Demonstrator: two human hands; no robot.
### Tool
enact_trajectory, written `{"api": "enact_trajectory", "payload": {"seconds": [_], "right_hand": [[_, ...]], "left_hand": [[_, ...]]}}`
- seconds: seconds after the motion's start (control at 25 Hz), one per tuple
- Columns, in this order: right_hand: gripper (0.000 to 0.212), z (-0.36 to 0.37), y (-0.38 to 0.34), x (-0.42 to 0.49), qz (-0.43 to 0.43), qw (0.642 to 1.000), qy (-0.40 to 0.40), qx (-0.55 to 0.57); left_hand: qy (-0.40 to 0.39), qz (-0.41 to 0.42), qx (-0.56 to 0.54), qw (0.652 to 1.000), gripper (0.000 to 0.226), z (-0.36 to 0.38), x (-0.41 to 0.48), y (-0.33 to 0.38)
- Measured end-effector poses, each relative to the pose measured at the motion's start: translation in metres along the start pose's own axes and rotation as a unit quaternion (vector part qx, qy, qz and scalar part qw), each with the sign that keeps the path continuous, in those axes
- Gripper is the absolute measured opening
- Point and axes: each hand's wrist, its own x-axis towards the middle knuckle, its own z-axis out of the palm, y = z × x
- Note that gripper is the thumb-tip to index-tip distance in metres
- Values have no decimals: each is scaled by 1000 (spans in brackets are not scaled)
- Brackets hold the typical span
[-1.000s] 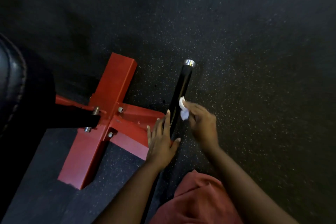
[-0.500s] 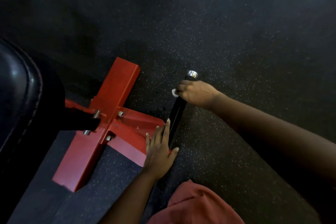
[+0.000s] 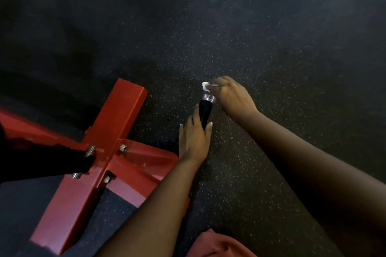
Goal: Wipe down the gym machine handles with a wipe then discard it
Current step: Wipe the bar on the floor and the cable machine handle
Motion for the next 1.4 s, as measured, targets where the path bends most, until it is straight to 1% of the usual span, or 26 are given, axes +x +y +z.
{"api": "enact_trajectory", "payload": {"seconds": [0.12, 0.24, 0.32, 0.4, 0.44, 0.52, 0.56, 0.6, 0.68, 0.72, 0.76, 0.84, 0.92, 0.96, 1.04, 1.12, 1.16, 1.24, 1.32, 1.4], "right_hand": [[36, 8, 12, 3, 48, 992, -24, 117], [37, 10, 13, 9, 70, 971, -46, 226], [36, 8, 17, 15, 98, 955, -80, 268], [35, 6, 25, 7, 143, 944, -112, 275], [34, 4, 28, -1, 149, 946, -98, 272], [33, 0, 30, -16, 111, 958, -31, 262], [33, -2, 28, -17, 87, 959, -11, 268], [33, -3, 25, -12, 68, 959, -8, 275], [30, 0, 17, 6, 40, 955, -41, 290], [28, 3, 13, 15, 41, 950, -53, 306], [27, 6, 12, 21, 61, 939, -55, 334], [30, 14, 16, 22, 129, 914, -55, 380], [32, 19, 26, 11, 172, 913, -75, 362], [31, 20, 31, 3, 178, 915, -76, 353], [29, 13, 33, -8, 154, 922, -31, 354], [29, 6, 26, -4, 101, 929, -1, 357], [31, 5, 22, 1, 82, 934, -5, 348], [33, 4, 16, 12, 81, 940, -41, 330], [31, 4, 16, 19, 107, 930, -78, 343], [29, 6, 20, 15, 132, 920, -89, 358]], "left_hand": [[27, 1, 46, 999, 62, 5, 0, 0], [32, 7, 60, 998, 63, 6, 0, 1], [31, 15, 68, 997, 63, 5, 0, 2], [31, 16, 72, 997, 63, 5, -1, 2], [30, 13, 74, 997, 62, 5, -1, 2], [28, 6, 82, 996, 62, 6, 0, 2], [27, 3, 85, 996, 62, 6, 1, 3], [27, -1, 88, 996, 61, 6, 1, 4], [23, -7, 96, 995, 60, 6, 0, 5], [22, -9, 98, 995, 59, 6, 0, 4], [22, -9, 100, 995, 59, 7, 1, 4], [22, -10, 104, 994, 60, 6, 1, 5], [21, -9, 102, 995, 61, 6, 1, 5], [20, -7, 96, 995, 61, 6, 1, 5], [17, -4, 93, 996, 61, 6, 0, 5], [19, -9, 96, 995, 61, 6, 1, 3], [17, -13, 95, 995, 61, 6, 1, 3], [13, -15, 95, 995, 61, 6, 0, 4], [16, -15, 102, 995, 61, 5, -1, 5], [16, -15, 98, 995, 61, 5, -1, 5]]}}
